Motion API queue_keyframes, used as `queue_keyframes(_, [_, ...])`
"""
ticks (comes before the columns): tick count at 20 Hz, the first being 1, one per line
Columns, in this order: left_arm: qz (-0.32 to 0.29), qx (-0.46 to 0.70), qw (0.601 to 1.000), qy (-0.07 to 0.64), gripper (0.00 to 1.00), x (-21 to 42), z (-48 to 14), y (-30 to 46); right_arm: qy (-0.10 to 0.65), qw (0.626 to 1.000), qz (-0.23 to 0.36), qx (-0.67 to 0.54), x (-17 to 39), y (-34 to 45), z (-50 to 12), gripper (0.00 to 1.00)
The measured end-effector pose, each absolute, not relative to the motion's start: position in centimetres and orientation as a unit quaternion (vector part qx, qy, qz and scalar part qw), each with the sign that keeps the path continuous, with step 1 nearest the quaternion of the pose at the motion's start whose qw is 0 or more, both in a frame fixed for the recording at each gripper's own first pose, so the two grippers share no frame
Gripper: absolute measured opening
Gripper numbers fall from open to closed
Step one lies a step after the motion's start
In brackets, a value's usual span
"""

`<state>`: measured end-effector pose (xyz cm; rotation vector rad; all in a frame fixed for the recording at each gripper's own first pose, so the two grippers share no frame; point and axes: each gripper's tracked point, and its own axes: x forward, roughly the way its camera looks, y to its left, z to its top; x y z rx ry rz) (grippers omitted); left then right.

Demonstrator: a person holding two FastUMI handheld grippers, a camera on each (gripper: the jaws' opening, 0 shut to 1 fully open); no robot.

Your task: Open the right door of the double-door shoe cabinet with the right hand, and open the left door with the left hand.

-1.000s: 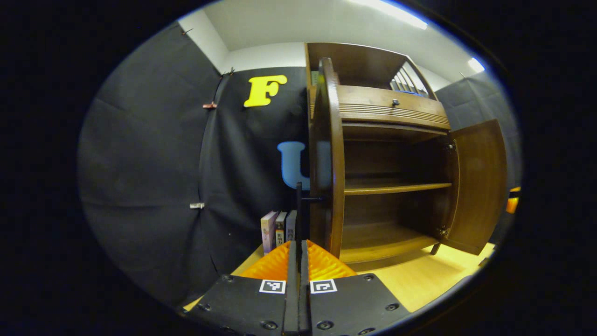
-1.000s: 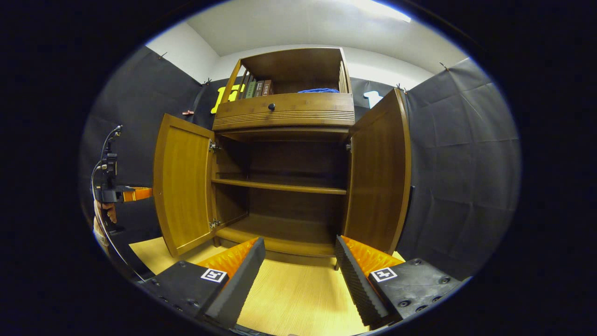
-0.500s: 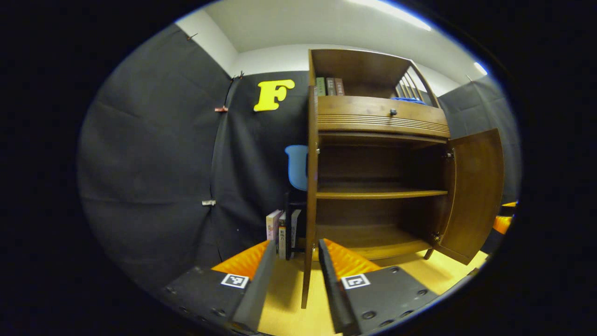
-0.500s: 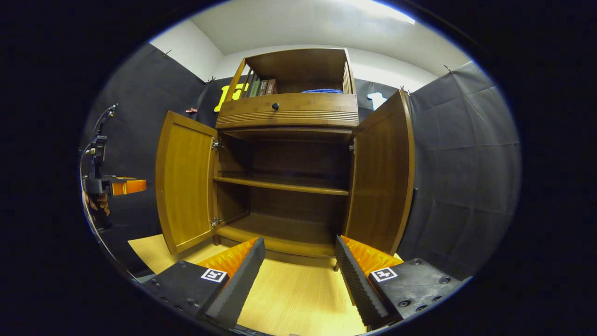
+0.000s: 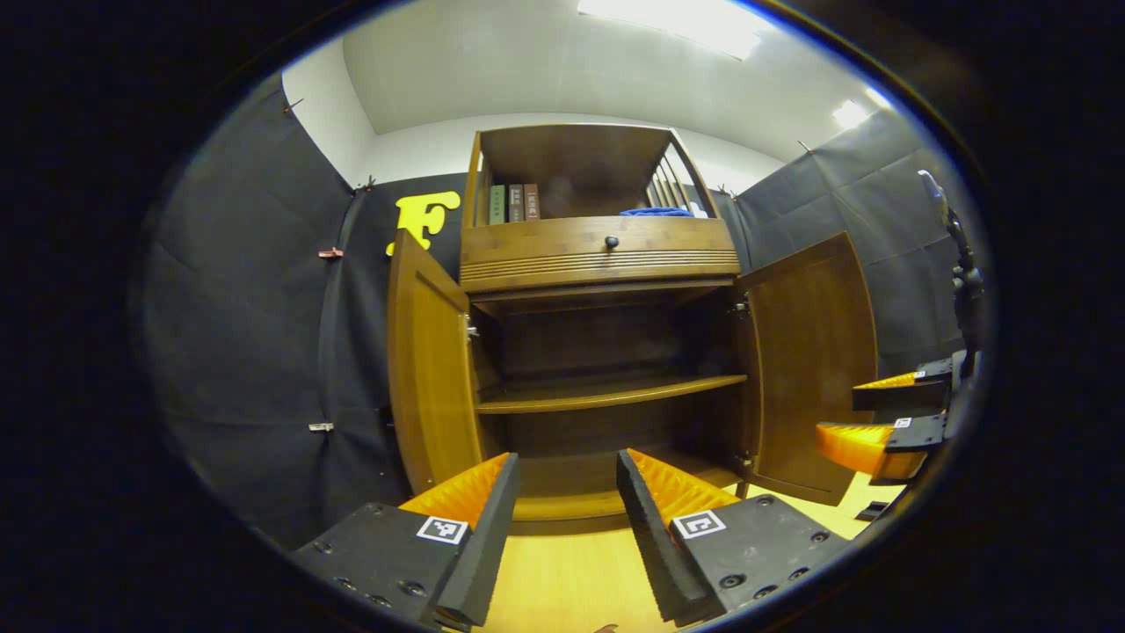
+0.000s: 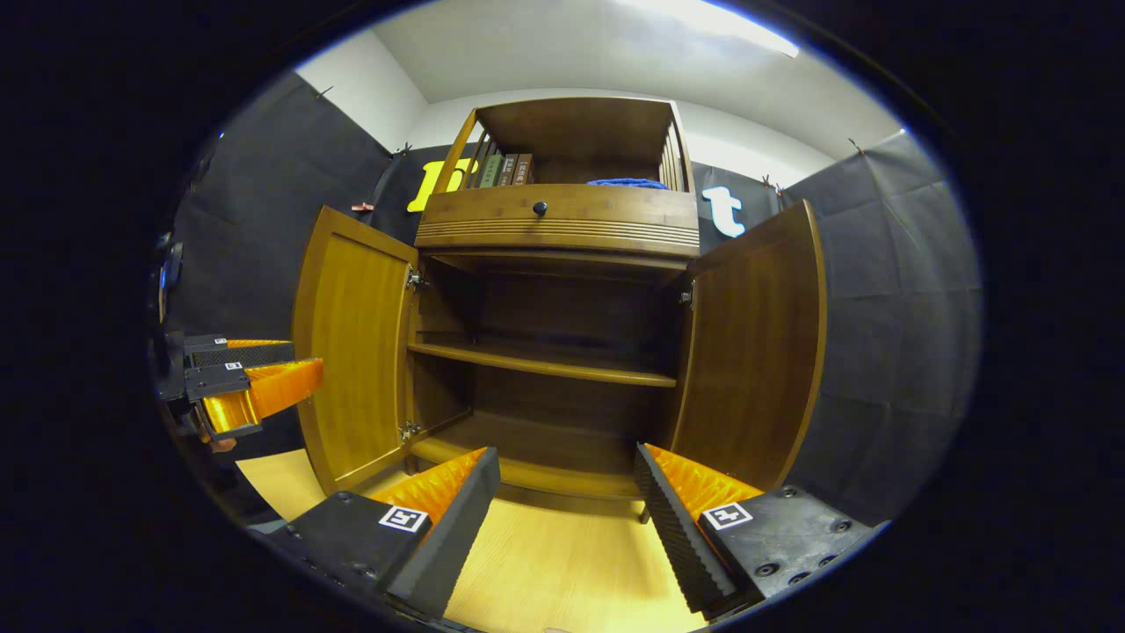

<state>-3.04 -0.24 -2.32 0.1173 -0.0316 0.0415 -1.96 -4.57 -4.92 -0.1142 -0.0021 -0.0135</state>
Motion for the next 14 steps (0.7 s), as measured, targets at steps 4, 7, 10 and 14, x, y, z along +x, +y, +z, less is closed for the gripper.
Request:
queue_keyframes(4, [0.015,0.053,0.998,-0.026,0.7,-2.7,-1.4,-1.0,-0.023,0.998,0.011,-0.051,-2.4,-2.7,-2.8,0.97])
queue_keyframes(7, [0.007,0.046,0.999,-0.025,0.7,-2.6,-1.5,-1.4,-0.034,0.998,0.015,-0.05,-3.0,-2.6,-2.1,0.97])
queue_keyframes(10, [0.008,0.041,0.999,-0.023,0.7,-2.7,-1.7,-1.0,-0.036,0.998,0.02,-0.048,-3.3,-2.2,-2.2,0.97])
queue_keyframes(14, [0.015,0.035,0.999,-0.022,0.7,-2.4,-1.5,-0.8,-0.027,0.998,0.026,-0.057,-3.2,-2.1,-2.3,0.97])
